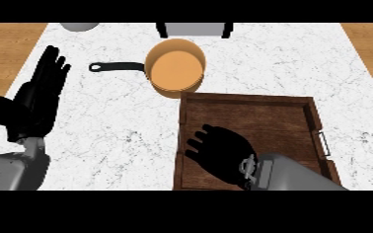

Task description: Pick the squash from the tray and place it in the pot

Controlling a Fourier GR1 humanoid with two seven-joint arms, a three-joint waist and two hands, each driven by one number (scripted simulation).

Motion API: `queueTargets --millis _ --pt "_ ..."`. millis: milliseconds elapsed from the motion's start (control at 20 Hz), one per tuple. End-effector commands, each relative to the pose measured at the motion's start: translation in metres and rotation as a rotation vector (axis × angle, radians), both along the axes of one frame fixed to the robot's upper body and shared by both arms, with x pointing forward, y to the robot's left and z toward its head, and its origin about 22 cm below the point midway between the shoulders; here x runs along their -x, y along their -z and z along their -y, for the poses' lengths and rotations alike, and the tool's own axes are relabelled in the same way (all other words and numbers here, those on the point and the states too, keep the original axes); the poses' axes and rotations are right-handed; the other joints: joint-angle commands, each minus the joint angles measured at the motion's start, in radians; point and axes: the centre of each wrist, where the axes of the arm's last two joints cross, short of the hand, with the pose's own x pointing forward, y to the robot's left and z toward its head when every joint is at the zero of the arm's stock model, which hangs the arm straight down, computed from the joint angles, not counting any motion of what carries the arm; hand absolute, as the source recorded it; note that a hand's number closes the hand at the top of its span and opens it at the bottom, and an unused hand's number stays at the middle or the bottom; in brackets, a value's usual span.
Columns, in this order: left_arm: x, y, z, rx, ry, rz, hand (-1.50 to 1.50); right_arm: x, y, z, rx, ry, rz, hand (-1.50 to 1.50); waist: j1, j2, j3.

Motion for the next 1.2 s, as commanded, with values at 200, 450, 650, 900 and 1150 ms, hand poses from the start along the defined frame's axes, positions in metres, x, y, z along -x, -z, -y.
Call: queueTargets --millis 200,450,650,900,1150 --pt "-0.011 -0.011 0.006 -0.014 -0.008 0.022 0.00 -0.002 0.022 0.017 0.031 -0.008 0.014 -1.50 -0.002 0.001 0.000" --pt "-0.006 0.009 0.017 -0.011 0.010 -0.008 0.00 -0.025 0.038 0.009 0.028 0.004 0.038 -1.50 0.000 0.002 0.000" --pt "0.007 -0.007 0.009 -0.006 -0.011 -0.009 0.00 -0.013 0.053 0.007 0.055 0.030 0.043 -1.50 0.001 0.000 0.000" --pt "0.002 0.010 0.005 -0.013 0.005 0.008 0.00 -0.034 0.066 0.034 0.053 0.034 0.046 -1.50 0.000 0.001 0.000" --pt "-0.005 0.015 0.014 -0.002 0.002 0.009 0.00 -0.029 0.061 0.016 0.066 -0.160 0.050 1.50 0.000 0.001 0.000"
